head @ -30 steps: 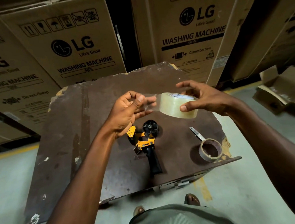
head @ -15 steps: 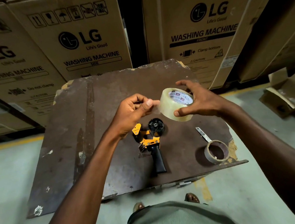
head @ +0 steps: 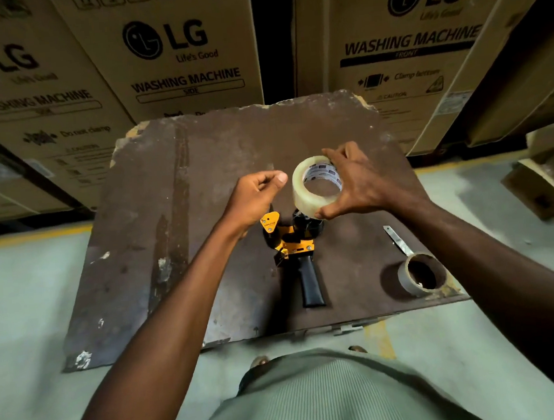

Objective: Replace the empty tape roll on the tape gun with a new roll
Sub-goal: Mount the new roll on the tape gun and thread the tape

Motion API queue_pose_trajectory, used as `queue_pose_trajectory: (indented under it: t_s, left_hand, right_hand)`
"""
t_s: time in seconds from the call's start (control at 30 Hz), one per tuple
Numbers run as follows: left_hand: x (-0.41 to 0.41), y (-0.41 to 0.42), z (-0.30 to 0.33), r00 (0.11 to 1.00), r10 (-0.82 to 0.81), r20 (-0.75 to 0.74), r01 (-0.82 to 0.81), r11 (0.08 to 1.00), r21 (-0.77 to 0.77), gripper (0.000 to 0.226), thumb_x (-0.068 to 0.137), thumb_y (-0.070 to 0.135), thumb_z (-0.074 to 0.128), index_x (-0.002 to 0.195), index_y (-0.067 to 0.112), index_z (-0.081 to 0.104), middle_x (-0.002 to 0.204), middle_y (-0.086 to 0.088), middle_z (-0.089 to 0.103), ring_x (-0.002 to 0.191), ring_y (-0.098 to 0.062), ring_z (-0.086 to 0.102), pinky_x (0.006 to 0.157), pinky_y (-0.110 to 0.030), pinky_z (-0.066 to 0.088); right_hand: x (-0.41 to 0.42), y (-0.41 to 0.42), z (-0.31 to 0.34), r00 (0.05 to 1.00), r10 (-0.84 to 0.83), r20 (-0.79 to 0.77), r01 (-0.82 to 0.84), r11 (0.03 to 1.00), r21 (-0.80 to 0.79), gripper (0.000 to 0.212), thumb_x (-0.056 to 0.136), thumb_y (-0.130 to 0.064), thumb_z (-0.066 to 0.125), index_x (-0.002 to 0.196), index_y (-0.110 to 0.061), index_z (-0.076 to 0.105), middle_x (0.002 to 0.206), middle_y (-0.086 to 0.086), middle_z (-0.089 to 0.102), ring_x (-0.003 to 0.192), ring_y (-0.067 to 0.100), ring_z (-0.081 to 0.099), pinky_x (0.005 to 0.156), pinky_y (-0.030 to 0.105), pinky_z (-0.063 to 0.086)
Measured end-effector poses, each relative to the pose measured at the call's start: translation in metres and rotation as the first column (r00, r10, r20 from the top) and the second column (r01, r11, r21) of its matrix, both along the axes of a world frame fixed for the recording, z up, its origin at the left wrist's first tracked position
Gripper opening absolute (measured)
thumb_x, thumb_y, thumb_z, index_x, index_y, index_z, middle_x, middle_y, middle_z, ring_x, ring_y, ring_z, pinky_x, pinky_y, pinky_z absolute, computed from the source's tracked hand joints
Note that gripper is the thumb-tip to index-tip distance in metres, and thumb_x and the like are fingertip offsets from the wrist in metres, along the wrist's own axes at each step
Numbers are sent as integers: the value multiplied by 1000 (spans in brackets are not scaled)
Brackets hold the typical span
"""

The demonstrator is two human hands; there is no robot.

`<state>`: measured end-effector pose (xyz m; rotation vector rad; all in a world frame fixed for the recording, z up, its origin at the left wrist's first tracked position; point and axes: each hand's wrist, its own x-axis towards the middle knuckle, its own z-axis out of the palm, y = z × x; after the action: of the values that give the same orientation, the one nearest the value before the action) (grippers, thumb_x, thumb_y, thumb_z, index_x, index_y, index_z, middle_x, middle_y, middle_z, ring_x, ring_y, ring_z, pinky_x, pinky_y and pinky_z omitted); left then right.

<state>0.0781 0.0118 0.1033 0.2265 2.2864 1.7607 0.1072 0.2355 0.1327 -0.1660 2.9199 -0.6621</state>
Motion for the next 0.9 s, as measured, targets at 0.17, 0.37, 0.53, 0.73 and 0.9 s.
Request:
queue_pose_trajectory:
  t_s: [0.17, 0.37, 0.53, 0.73, 0.9]
  left_hand:
    - [-10, 2, -39, 988, -103, 112, 116, 986, -116, 32, 102, 31, 54, 126, 14, 66, 96, -6, 67, 76, -11, 59, 66, -22, 48]
    - [-15, 5, -76, 974, -100, 202, 137, 974, -179, 32, 99, 36, 52, 99, 12, 73, 74, 3, 66, 65, -9, 56, 65, -27, 44]
    - [-22, 4, -108, 971, -105, 216, 155, 960, -232, 54, 83, 59, 50, 102, 12, 70, 87, 0, 68, 80, -14, 57, 90, -44, 53]
    - [-15, 5, -98, 970, -114, 215, 149, 977, -153, 30, 100, 33, 53, 120, 19, 71, 112, -11, 74, 98, -12, 63, 96, -33, 50]
    - [-16, 7, -102, 973, -102, 206, 126, 987, -102, 30, 103, 25, 52, 128, 17, 66, 111, 0, 73, 100, -9, 64, 91, -24, 48]
  right_hand:
    - [-8, -12, -35, 999, 22, 46, -22, 1000, 10, 133, 41, -74, 71, 151, -12, 28, 128, 10, 33, 121, 29, 40, 104, 43, 46]
    - [-14, -21, -71, 996, 7, 88, -8, 1000, 12, 129, 51, -59, 87, 153, -10, 25, 134, 12, 33, 122, 32, 42, 99, 39, 47]
    - [-15, -20, -89, 996, -1, 89, 1, 1000, -7, 126, 53, -56, 88, 152, -10, 25, 137, 11, 30, 121, 34, 47, 93, 35, 47]
    - [-18, -17, -103, 996, 8, 93, -5, 1000, -28, 131, 50, -60, 87, 152, -12, 23, 137, 10, 30, 120, 33, 49, 95, 34, 47]
    - [-21, -13, -107, 991, -6, 132, 16, 997, -78, 139, 48, -65, 90, 155, -13, 18, 142, 11, 28, 125, 32, 45, 103, 44, 48]
